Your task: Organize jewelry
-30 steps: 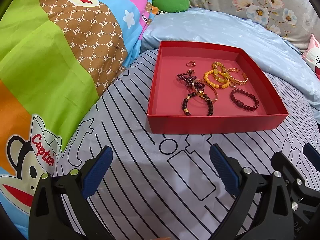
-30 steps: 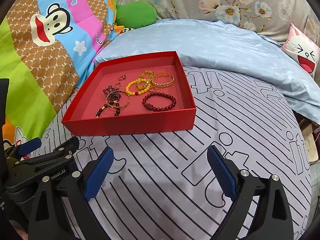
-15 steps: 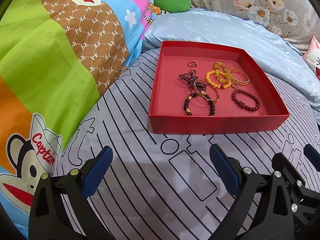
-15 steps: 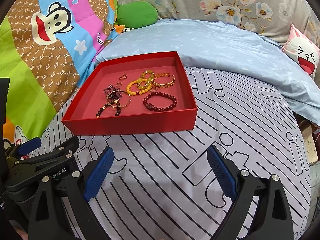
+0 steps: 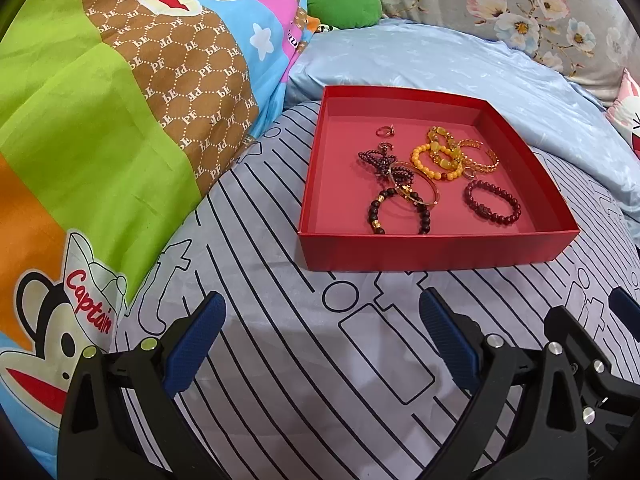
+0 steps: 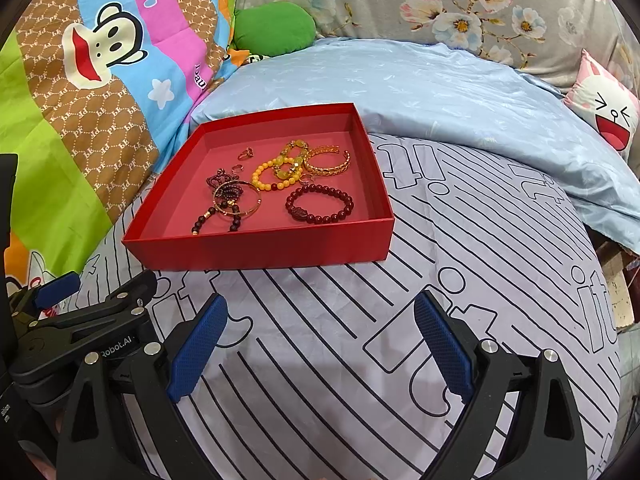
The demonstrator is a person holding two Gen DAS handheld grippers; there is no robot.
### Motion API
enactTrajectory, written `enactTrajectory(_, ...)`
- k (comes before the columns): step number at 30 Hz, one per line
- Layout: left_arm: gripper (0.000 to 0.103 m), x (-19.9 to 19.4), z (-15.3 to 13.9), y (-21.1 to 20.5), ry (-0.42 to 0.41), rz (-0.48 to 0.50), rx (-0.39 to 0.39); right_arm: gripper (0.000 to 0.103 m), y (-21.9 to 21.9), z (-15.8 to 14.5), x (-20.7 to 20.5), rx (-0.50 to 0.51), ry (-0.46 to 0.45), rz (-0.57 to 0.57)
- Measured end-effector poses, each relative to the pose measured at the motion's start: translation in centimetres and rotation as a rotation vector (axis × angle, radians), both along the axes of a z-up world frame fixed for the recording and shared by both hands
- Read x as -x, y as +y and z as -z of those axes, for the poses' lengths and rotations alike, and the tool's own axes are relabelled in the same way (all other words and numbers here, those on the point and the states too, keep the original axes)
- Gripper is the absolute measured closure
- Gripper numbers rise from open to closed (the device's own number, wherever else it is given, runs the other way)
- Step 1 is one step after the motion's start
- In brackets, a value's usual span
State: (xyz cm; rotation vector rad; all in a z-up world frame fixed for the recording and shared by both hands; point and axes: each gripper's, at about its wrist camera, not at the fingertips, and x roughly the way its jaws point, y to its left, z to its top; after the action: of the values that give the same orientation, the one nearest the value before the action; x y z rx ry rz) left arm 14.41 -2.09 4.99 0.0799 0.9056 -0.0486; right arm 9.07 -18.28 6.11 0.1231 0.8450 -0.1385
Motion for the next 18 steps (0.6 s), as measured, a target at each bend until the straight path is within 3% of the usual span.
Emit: enactTrajectory(18, 0.011, -0.23, -0.03, 0.00, 0.002, -0.005, 0.010, 0.012, -0.12, -0.15, -0.10, -0.003, -0.002, 0.002)
